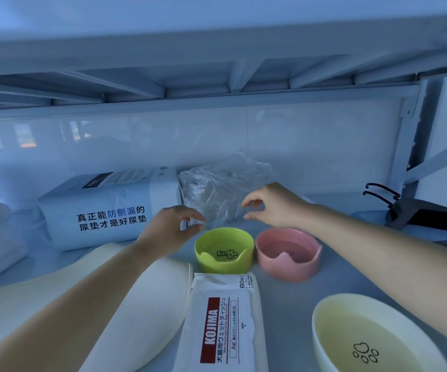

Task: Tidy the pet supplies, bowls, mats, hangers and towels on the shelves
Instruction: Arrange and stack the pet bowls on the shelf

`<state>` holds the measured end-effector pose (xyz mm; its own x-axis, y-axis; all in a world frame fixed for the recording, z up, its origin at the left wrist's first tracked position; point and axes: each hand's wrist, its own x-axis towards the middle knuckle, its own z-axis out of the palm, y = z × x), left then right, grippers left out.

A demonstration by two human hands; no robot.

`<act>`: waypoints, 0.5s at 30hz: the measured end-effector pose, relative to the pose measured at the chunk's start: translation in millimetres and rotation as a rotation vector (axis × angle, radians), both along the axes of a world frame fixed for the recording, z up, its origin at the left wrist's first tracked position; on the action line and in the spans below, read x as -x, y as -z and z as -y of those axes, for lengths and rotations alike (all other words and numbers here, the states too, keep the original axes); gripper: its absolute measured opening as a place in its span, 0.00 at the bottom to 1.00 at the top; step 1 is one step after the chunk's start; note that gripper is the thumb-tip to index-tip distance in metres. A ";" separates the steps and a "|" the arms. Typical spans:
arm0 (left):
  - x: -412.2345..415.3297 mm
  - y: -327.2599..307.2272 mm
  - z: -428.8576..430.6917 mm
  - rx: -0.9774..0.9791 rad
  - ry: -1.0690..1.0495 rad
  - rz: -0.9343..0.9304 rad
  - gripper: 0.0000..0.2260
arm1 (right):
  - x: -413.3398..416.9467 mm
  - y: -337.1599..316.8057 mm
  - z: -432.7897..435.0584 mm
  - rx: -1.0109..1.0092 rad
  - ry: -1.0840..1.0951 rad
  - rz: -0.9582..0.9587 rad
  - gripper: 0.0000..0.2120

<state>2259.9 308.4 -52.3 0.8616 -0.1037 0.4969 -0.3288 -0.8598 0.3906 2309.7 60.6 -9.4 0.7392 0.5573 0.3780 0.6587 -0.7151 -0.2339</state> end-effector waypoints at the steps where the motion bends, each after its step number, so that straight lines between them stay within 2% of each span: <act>1: -3.7 -3.0 -1.0 -0.026 -0.033 0.047 0.06 | -3.7 -3.5 -4.3 0.012 0.001 0.018 0.16; 4: -15.9 -16.7 -2.6 -0.077 -0.077 0.169 0.13 | -15.1 -15.7 -21.2 0.037 0.002 0.099 0.18; 7: -28.1 -29.6 -3.2 -0.127 -0.095 0.205 0.18 | -24.6 -22.7 -41.2 0.022 0.021 0.141 0.22; 10: -39.4 -35.3 -4.8 -0.205 -0.112 0.120 0.22 | -30.6 -18.6 -63.1 0.027 0.027 0.117 0.26; 15: -49.5 -26.3 -12.8 -0.350 -0.126 -0.044 0.26 | -40.0 -3.0 -88.4 0.149 0.032 0.066 0.35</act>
